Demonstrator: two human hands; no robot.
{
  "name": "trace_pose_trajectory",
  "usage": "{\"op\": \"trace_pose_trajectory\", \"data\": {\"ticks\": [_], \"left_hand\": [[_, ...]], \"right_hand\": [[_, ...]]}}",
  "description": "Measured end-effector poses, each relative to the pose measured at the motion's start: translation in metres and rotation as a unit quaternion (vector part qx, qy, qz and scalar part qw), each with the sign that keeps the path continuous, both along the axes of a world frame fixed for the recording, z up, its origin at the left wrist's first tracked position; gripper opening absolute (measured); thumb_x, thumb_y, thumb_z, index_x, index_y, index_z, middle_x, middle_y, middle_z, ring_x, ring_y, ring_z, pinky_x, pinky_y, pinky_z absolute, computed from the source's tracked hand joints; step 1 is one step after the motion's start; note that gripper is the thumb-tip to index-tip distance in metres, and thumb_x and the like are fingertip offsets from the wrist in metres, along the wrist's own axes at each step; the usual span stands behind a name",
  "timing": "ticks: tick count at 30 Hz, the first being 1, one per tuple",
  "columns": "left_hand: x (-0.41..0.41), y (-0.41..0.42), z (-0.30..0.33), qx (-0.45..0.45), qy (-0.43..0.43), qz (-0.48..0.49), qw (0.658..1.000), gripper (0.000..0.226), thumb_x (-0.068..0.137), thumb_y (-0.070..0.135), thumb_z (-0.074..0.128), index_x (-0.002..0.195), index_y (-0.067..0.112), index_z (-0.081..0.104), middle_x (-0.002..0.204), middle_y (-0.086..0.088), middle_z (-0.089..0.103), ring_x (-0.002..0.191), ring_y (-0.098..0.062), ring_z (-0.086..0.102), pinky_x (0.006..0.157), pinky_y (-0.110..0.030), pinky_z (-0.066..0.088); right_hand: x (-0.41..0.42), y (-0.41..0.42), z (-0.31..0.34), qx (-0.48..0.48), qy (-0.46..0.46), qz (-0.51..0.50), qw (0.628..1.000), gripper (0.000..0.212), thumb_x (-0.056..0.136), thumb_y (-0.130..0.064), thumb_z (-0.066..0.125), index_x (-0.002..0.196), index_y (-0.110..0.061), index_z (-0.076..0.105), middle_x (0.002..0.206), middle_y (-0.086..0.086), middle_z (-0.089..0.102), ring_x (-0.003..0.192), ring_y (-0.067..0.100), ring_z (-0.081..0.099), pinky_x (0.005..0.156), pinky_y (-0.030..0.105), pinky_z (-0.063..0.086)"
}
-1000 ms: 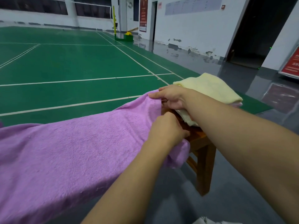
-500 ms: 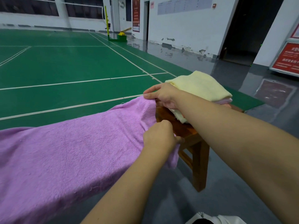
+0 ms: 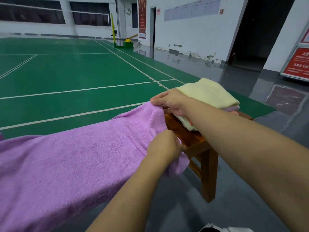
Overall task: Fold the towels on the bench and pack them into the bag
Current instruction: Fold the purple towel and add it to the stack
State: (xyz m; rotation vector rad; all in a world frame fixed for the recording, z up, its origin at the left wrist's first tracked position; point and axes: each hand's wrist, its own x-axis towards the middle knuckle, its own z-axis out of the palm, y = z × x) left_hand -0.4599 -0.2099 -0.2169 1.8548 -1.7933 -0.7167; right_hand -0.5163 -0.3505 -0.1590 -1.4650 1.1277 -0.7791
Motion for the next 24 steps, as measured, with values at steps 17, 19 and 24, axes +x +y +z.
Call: {"op": "trace_pose_trajectory", "data": {"ticks": [17,19,24], "left_hand": [[0.035,0.010,0.031,0.056,0.541,0.197,0.816,0.044,0.080,0.041,0.059,0.108,0.009,0.069,0.105,-0.016,0.074,0.096,-0.033,0.070,0.091,-0.044,0.057],[0.041,0.008,0.030,0.029,0.534,0.192,0.823,0.032,0.099,0.039,0.055,0.101,0.009,0.066,0.095,-0.007,0.072,0.081,-0.020,0.066,0.071,-0.029,0.053],[0.048,0.009,0.020,-0.018,0.445,0.187,0.876,0.052,0.090,0.055,0.067,0.110,0.007,0.070,0.104,-0.011,0.073,0.084,-0.023,0.068,0.078,-0.035,0.057]], "right_hand": [[0.014,-0.005,0.015,-0.050,-0.157,-0.100,0.981,0.059,0.076,0.000,0.084,0.130,-0.003,0.061,0.086,0.012,0.070,0.053,0.013,0.059,0.063,0.026,0.057],[0.017,-0.008,0.014,-0.035,-0.177,-0.111,0.977,0.057,0.077,0.002,0.083,0.130,-0.004,0.061,0.080,0.011,0.067,0.052,0.013,0.054,0.061,0.025,0.055],[0.018,-0.020,0.017,-0.026,-0.232,-0.152,0.960,0.057,0.077,0.009,0.079,0.130,-0.001,0.060,0.102,0.019,0.069,0.070,0.020,0.061,0.059,0.023,0.054]]}}
